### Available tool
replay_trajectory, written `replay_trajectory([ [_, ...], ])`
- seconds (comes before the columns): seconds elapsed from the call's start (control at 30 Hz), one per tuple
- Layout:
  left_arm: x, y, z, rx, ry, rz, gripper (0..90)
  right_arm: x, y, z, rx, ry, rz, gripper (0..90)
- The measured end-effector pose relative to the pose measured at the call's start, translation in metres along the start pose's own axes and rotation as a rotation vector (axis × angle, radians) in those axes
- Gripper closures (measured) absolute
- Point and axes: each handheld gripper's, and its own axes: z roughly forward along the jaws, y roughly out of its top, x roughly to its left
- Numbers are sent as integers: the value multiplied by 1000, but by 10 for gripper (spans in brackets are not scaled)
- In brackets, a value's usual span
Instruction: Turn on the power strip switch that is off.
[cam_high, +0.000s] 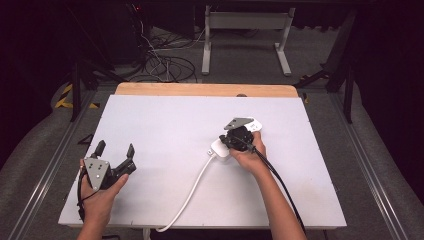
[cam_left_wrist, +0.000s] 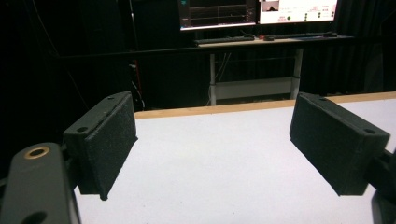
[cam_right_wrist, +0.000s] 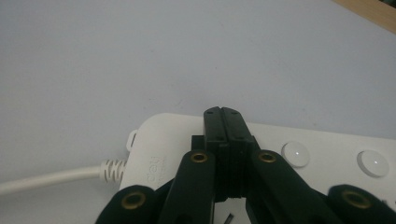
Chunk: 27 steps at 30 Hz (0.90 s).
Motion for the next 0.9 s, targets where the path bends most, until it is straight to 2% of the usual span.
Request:
replay_trajectory([
  [0.43,-1,0,0,-1,-2,3,156,0,1,1,16,-6,40,900],
  [0.5,-1,0,0,-3,-1,2,156,1,0,2,16,-9,62,900],
  [0.6,0,0,0,-1,2,5,156,2,0,2,19,-20,50,900],
  [0.9,0,0,0,1,1,6,158,5,-6,1,-27,-35,57,900],
])
